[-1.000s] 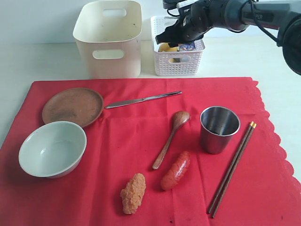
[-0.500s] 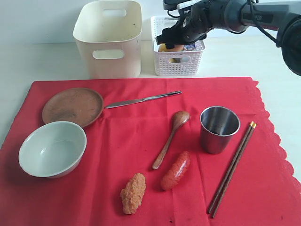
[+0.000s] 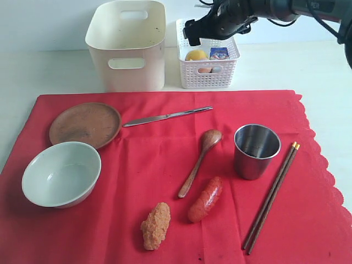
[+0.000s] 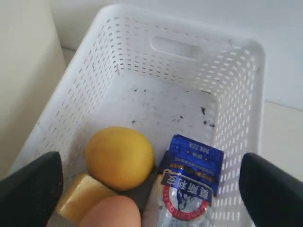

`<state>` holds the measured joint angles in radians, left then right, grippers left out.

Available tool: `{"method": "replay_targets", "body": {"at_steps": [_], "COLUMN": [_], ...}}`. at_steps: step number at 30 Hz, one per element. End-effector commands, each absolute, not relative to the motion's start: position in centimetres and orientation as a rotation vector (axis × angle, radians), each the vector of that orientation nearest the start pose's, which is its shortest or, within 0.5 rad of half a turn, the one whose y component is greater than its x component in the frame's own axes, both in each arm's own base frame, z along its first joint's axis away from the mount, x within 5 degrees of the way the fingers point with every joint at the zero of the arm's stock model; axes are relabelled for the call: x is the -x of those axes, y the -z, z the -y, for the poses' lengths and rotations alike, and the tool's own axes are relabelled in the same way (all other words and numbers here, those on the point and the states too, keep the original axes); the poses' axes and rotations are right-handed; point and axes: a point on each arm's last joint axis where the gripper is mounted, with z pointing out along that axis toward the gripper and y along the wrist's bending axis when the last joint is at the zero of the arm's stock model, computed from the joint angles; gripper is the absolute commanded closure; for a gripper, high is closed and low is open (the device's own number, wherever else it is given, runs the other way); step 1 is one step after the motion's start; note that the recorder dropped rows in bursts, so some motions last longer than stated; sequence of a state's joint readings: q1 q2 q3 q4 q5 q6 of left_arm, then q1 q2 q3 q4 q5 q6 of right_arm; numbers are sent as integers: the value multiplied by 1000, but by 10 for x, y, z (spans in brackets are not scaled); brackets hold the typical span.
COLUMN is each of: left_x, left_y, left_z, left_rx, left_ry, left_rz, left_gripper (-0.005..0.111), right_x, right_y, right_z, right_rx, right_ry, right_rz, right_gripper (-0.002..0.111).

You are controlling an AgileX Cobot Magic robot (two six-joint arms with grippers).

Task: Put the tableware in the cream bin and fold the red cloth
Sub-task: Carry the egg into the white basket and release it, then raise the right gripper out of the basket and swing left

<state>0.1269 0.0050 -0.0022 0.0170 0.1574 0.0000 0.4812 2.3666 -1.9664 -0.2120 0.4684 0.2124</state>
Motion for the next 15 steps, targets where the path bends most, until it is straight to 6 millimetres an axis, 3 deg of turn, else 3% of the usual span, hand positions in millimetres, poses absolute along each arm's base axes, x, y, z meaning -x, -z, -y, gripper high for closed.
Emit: {"method": "replay_targets", "body": {"at_steps": [1, 6, 15], "left_x": [-56, -56, -56], "left_y": [-199, -199, -199], "left_z": [-7, -7, -7], "left_rx": [104, 104, 104], "left_ry": [-103, -103, -103], "left_rz": [-1636, -1636, -1636], "left_gripper": [106, 106, 106], "right_x": [-478, -473, -464], "right_y": [-200, -220, -246], "right_z": [-235, -232, -226], "right_rx": [478, 468, 453], "right_ry": [-113, -108, -101], "right_rz": [-2296, -2292, -2298], "right_gripper": [18, 29, 73]}}
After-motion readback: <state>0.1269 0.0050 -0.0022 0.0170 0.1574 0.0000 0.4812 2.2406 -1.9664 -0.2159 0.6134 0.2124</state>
